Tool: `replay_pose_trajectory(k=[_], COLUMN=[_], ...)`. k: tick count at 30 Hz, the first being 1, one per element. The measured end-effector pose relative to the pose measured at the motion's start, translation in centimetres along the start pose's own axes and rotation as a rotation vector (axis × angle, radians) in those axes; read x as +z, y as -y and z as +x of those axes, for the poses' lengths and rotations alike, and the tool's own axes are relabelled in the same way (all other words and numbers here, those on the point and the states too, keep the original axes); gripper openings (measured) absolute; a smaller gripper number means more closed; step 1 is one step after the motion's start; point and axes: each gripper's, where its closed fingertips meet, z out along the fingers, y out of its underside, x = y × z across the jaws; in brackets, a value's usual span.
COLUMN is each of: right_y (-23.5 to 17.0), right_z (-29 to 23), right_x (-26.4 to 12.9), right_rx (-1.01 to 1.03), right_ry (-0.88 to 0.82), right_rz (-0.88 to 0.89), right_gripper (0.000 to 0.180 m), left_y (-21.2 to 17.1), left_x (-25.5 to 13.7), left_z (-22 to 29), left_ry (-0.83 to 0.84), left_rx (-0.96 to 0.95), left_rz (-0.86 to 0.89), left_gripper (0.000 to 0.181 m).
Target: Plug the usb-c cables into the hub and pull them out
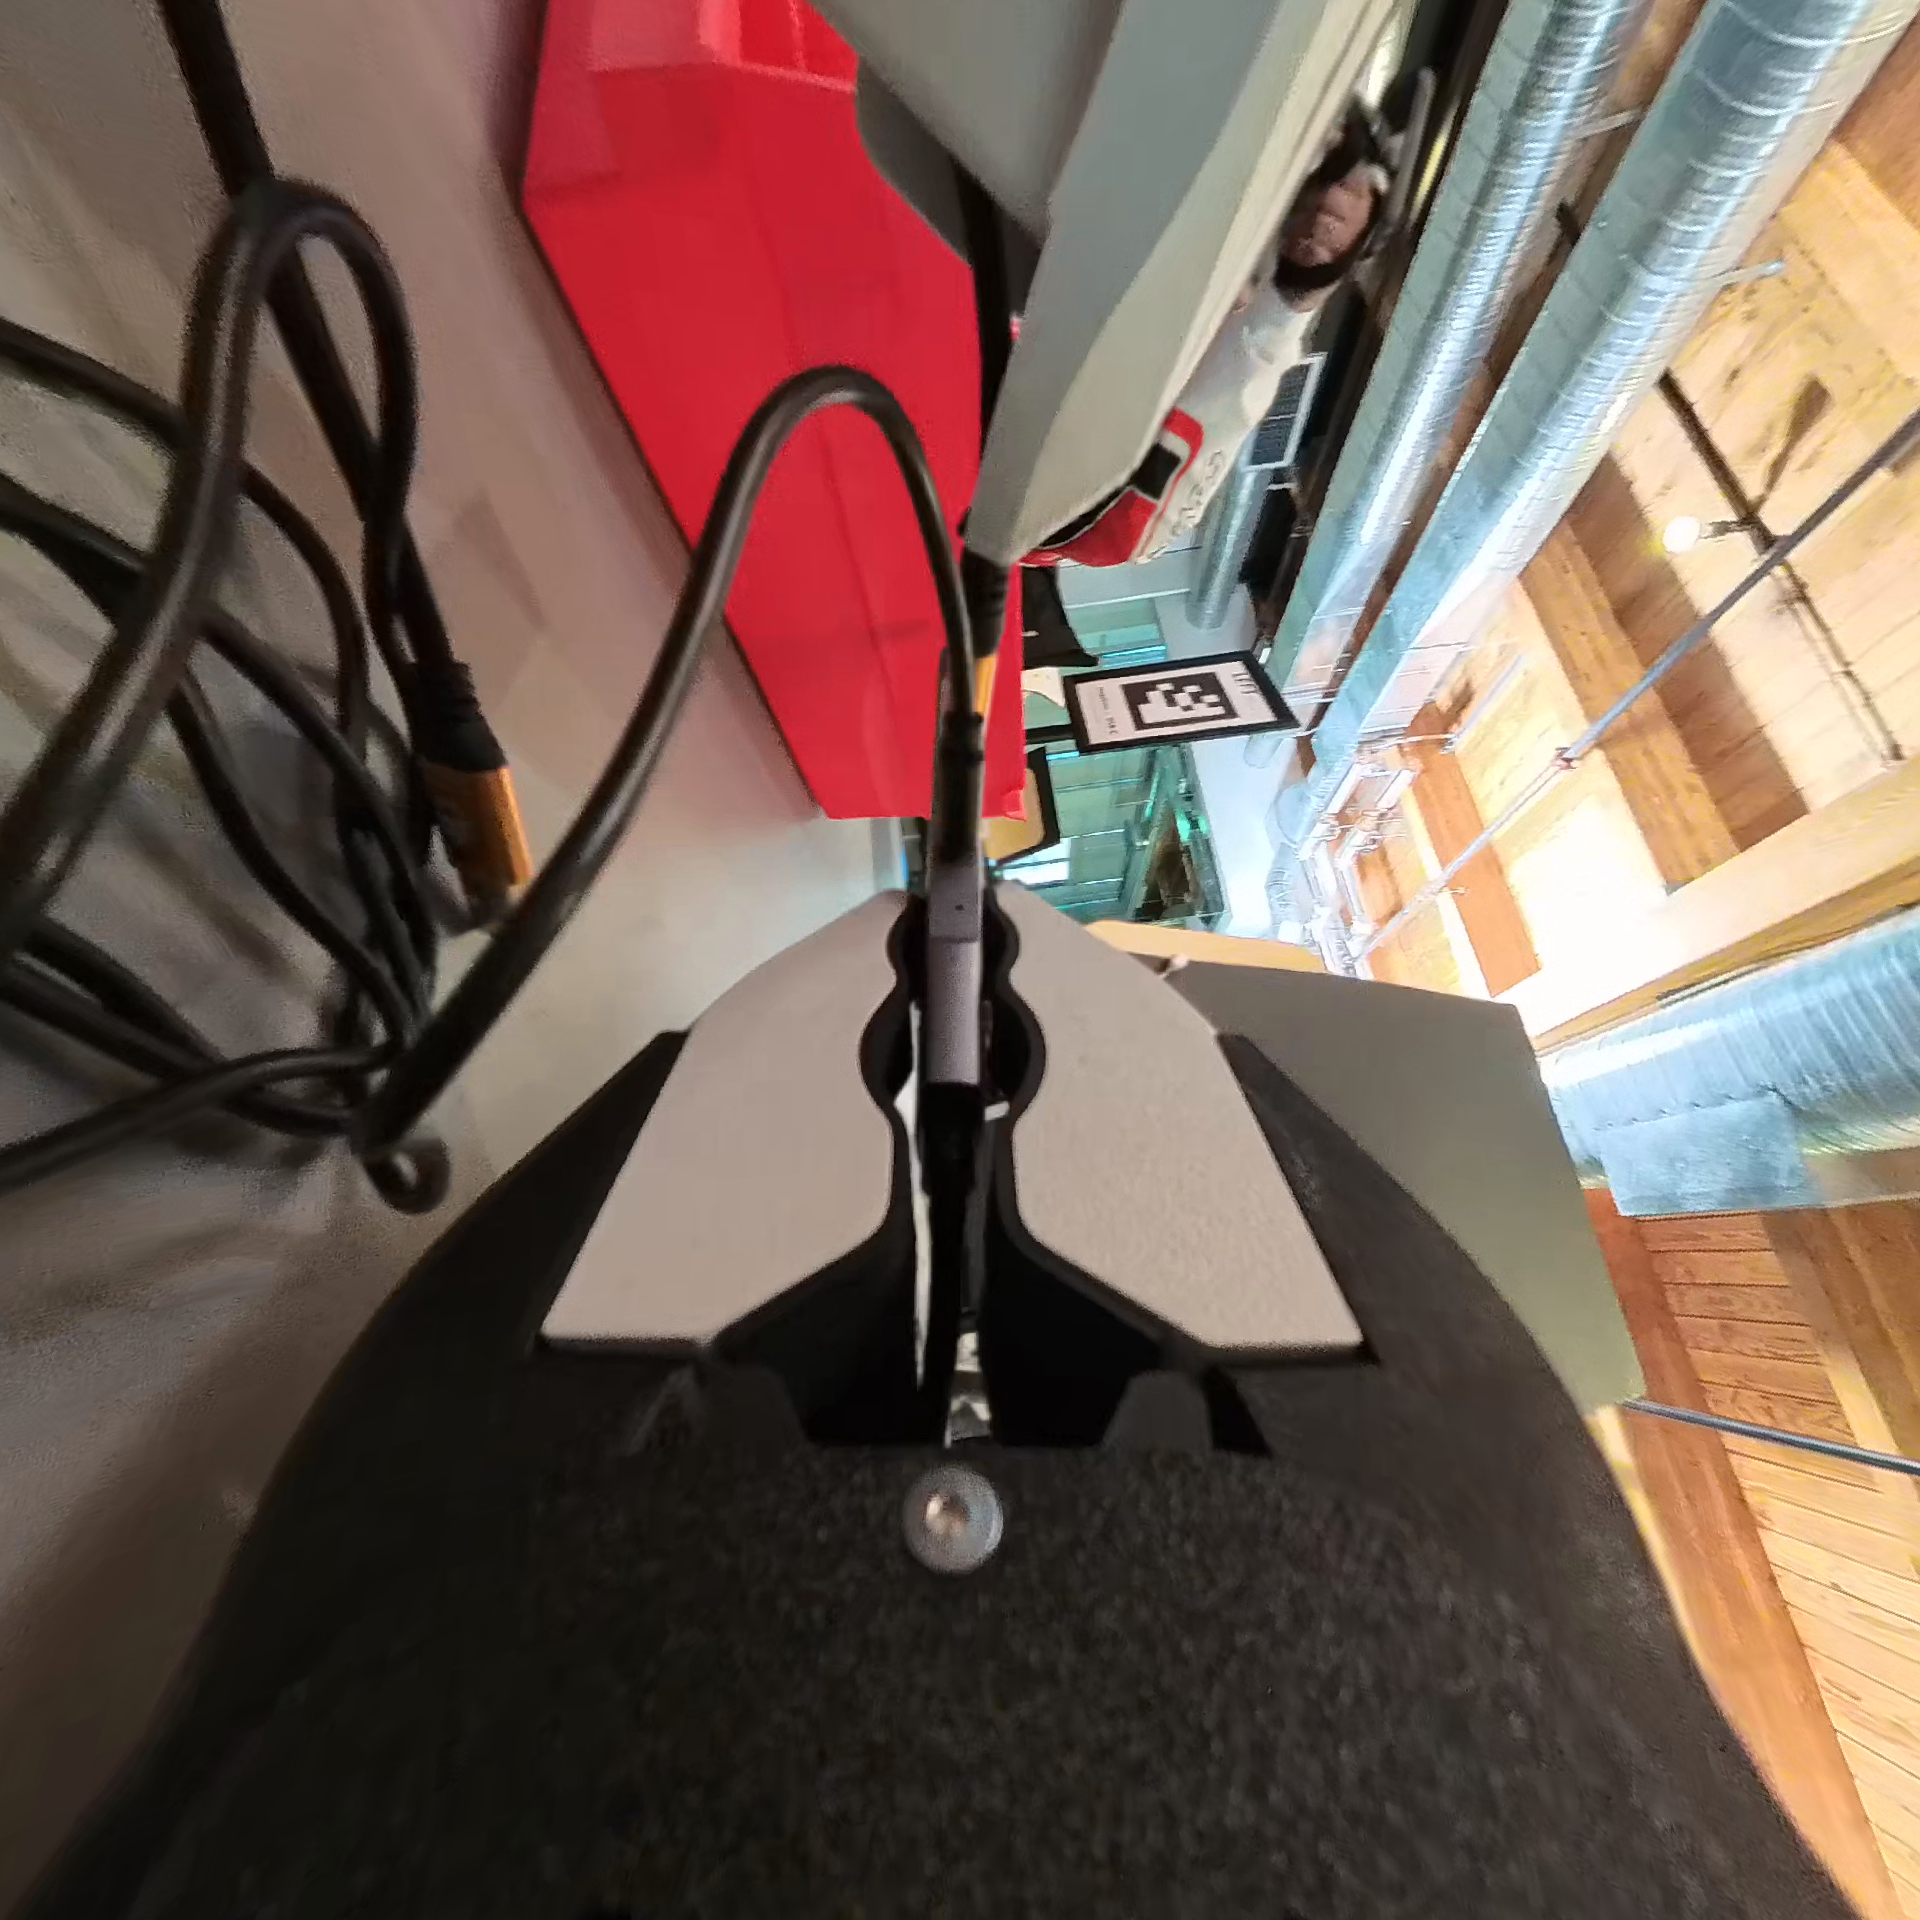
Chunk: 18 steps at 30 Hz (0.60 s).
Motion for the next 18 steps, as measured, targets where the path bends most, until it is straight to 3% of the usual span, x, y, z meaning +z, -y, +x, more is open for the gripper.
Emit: replay_pose_trajectory(k=[18], right_y=[1.7], right_z=[0.6], right_x=[-1.3], right_rx=[0.022], right_ry=[-0.025], right_rz=[0.075], right_gripper=[0.008], left_y=[-0.2], left_x=[-0.3], left_z=[0.3], left_ry=[-0.059], left_rx=[-0.018], left_rz=[0.037], left_gripper=[0.003])
